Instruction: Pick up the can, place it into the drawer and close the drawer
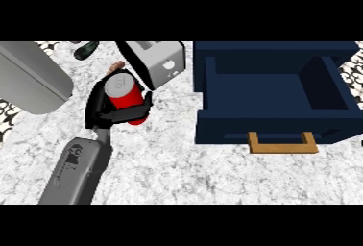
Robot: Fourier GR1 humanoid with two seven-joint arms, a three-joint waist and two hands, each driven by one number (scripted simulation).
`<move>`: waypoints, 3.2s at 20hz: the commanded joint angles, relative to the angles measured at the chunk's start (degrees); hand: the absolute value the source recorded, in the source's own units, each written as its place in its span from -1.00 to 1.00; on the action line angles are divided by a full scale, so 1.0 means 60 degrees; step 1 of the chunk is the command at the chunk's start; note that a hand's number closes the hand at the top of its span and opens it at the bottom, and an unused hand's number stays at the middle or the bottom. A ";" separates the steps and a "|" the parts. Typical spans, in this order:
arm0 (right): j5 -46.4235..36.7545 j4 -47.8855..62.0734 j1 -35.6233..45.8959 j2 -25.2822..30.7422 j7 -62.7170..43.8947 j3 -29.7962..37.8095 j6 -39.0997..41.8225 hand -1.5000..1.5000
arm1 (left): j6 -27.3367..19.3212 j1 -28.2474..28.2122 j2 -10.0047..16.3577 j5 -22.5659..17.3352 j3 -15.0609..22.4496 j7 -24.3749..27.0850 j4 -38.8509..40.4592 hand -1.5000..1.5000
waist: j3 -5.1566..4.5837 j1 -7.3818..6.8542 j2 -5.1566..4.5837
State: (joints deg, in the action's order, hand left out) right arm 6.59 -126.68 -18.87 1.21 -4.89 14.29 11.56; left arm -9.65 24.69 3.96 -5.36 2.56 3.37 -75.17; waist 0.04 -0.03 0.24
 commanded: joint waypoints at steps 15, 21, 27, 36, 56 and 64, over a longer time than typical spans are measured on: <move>0.0243 0.0197 -0.0045 -0.0039 0.0309 0.0352 0.0252 -1.00 | -0.2210 0.5231 -0.0658 0.0875 0.0997 -0.3688 0.0681 1.00 | 0.0000 0.0197 -0.0036; 0.0004 -0.0195 0.0345 -0.0153 -0.0491 0.0082 -0.0116 -1.00 | -0.2723 0.7075 -0.0659 0.0373 0.1144 -0.3747 0.2345 1.00 | -0.0003 0.0219 -0.0056; -0.0268 0.0334 0.0450 -0.0084 -0.0050 0.0163 0.0047 -1.00 | -0.3347 0.8020 -0.0660 -0.0540 0.1715 -0.3030 0.4232 1.00 | 0.0001 0.0328 -0.0090; -0.0119 0.0772 0.0486 -0.0021 0.0488 0.0298 0.0337 -1.00 | -0.3379 0.9737 -0.0660 -0.1522 0.1804 -0.2139 0.6761 1.00 | 0.0013 0.0539 -0.0151; -0.0132 0.1122 0.1996 0.0408 -0.0419 0.0343 -0.0039 -1.00 | -0.4403 0.9483 -0.0660 -0.3369 0.4294 -0.0366 0.8478 1.00 | 0.0021 0.0943 -0.0284; -0.0493 0.0830 0.2055 0.0106 -0.0556 -0.0218 -0.0193 -1.00 | -0.4585 0.9739 -0.0660 -0.3664 0.5153 -0.0522 0.8668 1.00 | 0.0021 0.1121 -0.0295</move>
State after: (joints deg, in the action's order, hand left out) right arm 5.02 -121.19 -6.93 2.72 -8.07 14.81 10.86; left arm -36.34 83.80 0.00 -26.42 30.72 -0.45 -22.69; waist 0.17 6.03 -1.44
